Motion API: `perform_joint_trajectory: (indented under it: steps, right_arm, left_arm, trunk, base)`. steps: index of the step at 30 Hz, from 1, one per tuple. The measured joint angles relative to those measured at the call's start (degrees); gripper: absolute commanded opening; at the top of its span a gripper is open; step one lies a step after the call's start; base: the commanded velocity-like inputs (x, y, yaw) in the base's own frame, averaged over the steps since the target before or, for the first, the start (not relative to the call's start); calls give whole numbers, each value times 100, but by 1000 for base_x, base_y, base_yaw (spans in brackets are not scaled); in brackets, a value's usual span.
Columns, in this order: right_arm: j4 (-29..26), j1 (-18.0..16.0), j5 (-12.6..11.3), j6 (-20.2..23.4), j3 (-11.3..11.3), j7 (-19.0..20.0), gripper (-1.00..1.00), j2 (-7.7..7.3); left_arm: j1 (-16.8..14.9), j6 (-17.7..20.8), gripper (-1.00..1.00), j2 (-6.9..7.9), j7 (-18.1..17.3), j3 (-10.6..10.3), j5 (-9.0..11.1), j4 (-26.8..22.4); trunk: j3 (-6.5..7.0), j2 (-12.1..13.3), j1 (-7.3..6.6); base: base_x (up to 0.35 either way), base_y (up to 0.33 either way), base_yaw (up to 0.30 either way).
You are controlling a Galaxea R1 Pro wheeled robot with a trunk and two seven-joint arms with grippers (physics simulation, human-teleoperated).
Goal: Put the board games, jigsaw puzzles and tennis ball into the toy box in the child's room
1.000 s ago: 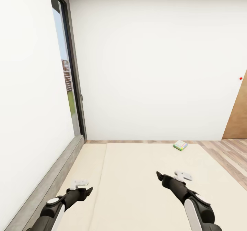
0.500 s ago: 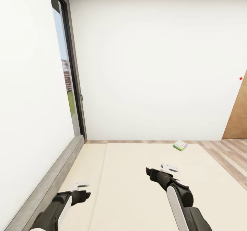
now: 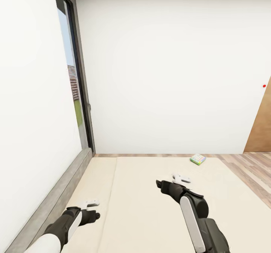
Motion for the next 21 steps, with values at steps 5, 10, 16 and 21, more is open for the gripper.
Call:
perform_joint_trajectory:
  steps: [5,10,16,21]
  right_arm:
    - [-44,-85,22,171,10,-23,100,118]
    - [-93,-88,-11,289,-16,-28,100,118]
    - [-99,-85,-20,289,-10,-38,100,118]
    - [-97,-82,9,276,8,-43,100,118]
  left_arm:
    - [-9,-155,100,-1,9,-4,-9,25]
    - [-10,-201,100,-27,12,-7,-21,30]
    - [-11,-212,100,-40,13,-23,-26,31]
    - [-10,-220,100,-42,13,-27,-26,28]
  trunk:
    - [0,0,0]
    - [0,0,0]
    - [0,0,0]
    - [0,0,0]
  base:
    - [0,0,0]
    - [0,0,0]
    - [0,0,0]
    - [0,0,0]
